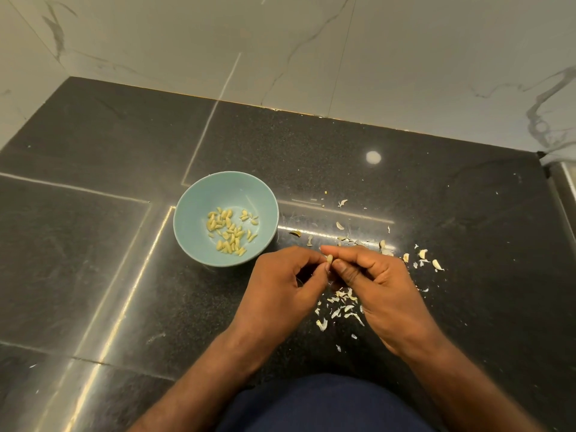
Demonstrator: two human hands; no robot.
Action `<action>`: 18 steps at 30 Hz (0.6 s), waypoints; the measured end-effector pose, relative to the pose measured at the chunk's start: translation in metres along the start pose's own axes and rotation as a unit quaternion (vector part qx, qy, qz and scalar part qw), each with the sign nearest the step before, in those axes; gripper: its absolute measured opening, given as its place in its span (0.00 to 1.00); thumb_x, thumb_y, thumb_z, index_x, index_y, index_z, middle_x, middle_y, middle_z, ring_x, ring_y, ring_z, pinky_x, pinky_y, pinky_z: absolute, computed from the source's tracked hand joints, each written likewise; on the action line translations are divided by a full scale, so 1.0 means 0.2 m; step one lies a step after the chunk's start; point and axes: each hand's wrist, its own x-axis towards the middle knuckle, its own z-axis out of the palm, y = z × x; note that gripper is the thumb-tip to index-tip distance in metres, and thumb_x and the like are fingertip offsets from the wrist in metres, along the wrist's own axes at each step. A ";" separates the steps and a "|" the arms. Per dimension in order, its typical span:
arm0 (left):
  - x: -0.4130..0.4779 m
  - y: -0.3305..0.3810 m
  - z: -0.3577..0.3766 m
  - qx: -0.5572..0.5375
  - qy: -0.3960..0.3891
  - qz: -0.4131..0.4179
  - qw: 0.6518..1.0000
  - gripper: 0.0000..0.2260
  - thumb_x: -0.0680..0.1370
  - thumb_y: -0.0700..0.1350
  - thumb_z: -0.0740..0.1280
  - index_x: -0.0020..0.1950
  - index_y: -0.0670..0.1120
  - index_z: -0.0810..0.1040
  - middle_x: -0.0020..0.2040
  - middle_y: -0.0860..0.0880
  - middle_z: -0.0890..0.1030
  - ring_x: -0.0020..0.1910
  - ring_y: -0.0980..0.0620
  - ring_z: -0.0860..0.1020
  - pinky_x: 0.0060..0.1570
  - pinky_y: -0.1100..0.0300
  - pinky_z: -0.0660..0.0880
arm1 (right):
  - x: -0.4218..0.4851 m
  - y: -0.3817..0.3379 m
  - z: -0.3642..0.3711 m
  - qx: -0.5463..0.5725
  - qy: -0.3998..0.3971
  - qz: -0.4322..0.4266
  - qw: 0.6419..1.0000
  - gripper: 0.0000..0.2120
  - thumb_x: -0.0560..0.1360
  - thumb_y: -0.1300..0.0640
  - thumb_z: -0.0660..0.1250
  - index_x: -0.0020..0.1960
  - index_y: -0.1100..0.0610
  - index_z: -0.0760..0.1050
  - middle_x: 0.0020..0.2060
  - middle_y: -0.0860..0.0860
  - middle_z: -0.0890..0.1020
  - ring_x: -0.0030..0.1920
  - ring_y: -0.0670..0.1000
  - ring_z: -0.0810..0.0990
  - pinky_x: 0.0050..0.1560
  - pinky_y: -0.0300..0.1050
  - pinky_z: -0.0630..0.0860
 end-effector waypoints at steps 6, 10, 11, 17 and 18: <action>0.00 0.01 0.01 0.015 -0.006 -0.014 1.000 0.03 0.76 0.42 0.71 0.43 0.47 0.83 0.34 0.54 0.80 0.34 0.54 0.77 0.32 0.63 0.72 | -0.01 0.03 -0.01 -0.038 -0.013 -0.012 0.999 0.14 0.78 0.64 0.68 0.58 0.50 0.84 0.49 0.52 0.85 0.53 0.52 0.84 0.57 0.50 0.81; 0.00 0.01 0.01 0.001 -0.004 -0.041 0.999 0.04 0.76 0.41 0.71 0.42 0.47 0.82 0.33 0.55 0.79 0.33 0.56 0.76 0.32 0.67 0.70 | -0.01 0.03 -0.01 -0.037 -0.025 -0.012 0.999 0.14 0.78 0.64 0.68 0.60 0.53 0.83 0.49 0.51 0.85 0.53 0.50 0.84 0.59 0.48 0.80; 0.00 0.01 0.01 -0.011 -0.005 -0.050 0.999 0.04 0.77 0.41 0.71 0.43 0.48 0.83 0.34 0.55 0.80 0.33 0.57 0.77 0.33 0.68 0.71 | -0.01 0.03 -0.01 -0.034 -0.026 -0.013 0.999 0.14 0.77 0.64 0.68 0.60 0.52 0.83 0.50 0.50 0.85 0.54 0.49 0.84 0.58 0.48 0.80; 0.00 0.02 0.01 -0.096 -0.031 -0.121 0.988 0.06 0.79 0.43 0.69 0.47 0.54 0.84 0.38 0.56 0.84 0.36 0.58 0.81 0.37 0.60 0.79 | 0.00 0.03 -0.01 -0.080 -0.015 -0.050 0.995 0.15 0.77 0.62 0.69 0.59 0.48 0.82 0.48 0.46 0.84 0.53 0.48 0.83 0.57 0.47 0.81; 0.00 0.01 0.00 -0.112 -0.034 -0.137 0.984 0.05 0.78 0.44 0.70 0.48 0.53 0.84 0.39 0.55 0.84 0.37 0.56 0.82 0.38 0.58 0.80 | 0.00 0.04 -0.02 -0.109 -0.010 -0.066 0.992 0.14 0.77 0.62 0.69 0.60 0.48 0.82 0.47 0.45 0.84 0.53 0.48 0.83 0.55 0.46 0.81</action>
